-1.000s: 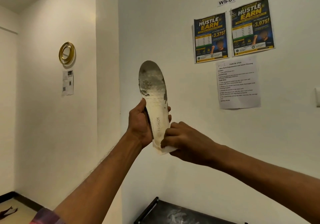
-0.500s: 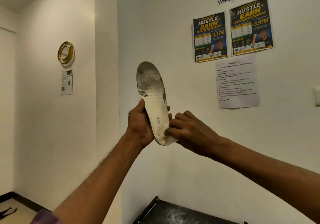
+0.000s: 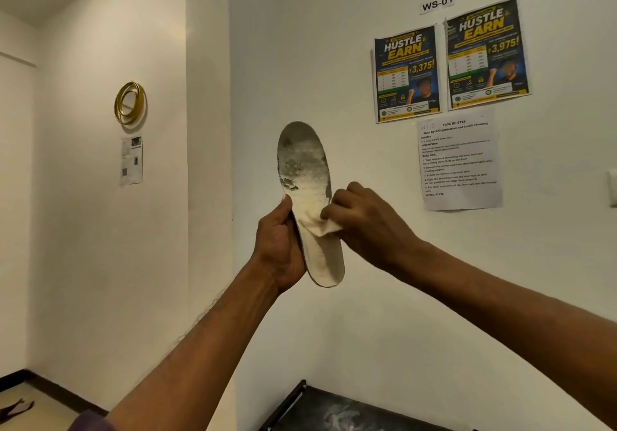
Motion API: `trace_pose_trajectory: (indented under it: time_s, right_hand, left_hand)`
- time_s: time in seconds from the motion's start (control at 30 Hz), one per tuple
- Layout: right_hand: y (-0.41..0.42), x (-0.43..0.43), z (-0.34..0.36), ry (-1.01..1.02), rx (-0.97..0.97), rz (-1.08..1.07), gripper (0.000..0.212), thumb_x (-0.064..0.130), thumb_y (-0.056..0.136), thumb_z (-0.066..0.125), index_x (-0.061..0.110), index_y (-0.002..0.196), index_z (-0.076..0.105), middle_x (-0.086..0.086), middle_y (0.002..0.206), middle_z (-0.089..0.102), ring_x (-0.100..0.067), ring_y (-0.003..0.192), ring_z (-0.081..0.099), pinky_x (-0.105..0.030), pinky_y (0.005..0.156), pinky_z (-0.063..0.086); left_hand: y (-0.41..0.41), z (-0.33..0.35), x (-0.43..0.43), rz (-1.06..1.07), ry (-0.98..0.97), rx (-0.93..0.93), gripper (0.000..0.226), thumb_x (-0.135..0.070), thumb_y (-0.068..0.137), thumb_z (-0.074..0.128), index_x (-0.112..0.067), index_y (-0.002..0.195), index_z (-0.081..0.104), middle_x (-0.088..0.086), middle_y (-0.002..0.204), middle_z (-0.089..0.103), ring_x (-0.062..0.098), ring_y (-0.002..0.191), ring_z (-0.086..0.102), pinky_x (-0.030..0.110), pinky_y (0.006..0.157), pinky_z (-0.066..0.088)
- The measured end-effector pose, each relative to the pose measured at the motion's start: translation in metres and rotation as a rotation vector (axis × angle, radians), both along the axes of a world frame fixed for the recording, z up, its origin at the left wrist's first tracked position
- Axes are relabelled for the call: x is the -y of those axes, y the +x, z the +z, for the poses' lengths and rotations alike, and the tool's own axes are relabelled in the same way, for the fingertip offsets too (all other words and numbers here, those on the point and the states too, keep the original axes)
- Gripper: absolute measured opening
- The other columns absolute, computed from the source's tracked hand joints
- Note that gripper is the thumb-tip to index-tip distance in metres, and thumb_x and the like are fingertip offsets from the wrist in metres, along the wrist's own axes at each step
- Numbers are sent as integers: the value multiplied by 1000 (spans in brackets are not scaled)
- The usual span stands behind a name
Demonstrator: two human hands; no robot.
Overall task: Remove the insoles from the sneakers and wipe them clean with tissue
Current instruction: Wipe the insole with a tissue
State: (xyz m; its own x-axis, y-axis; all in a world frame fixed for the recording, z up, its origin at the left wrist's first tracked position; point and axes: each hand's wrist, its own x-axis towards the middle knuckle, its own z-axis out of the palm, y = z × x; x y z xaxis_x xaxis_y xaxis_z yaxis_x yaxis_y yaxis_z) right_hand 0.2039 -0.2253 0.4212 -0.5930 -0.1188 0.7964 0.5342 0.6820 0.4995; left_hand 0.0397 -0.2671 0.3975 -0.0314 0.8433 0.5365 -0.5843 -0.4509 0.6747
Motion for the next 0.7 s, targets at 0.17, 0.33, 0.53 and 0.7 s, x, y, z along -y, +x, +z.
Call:
trace_pose_trajectory:
  time_s: [0.17,0.33,0.53,0.7]
  right_hand:
    - [-1,-2,9,-67,-75,31,17,5,81,77,5,96,69,-13,92,63,-29,81,56,-39,57,52]
    - [-1,0,11,-33,77,10,21,6,81,78,2,100,69,-14,98,64,-28,86,59,-36,60,54]
    - [6,-10,24,-88,-68,34,23,0,78,79,2,99,69,-15,96,64,-30,86,58,-42,60,55]
    - [10,-17,35,-102,-164,79,20,6,82,77,5,101,72,-14,96,66,-29,87,61,-43,64,56]
  left_hand:
    - [5,0,5,-10,-17,-30,52,-44,106,34,-11,135,61,22,137,62,41,124,57,55,109,44]
    - [8,-4,5,-61,-42,-45,52,-45,106,35,-12,139,58,23,131,63,41,120,57,56,107,45]
    - [10,-6,6,-93,-67,-108,55,-48,105,38,-11,140,58,21,127,64,39,117,57,56,106,43]
    - [8,-6,7,-102,-74,-145,58,-51,103,39,-12,142,56,20,126,62,37,113,57,53,100,47]
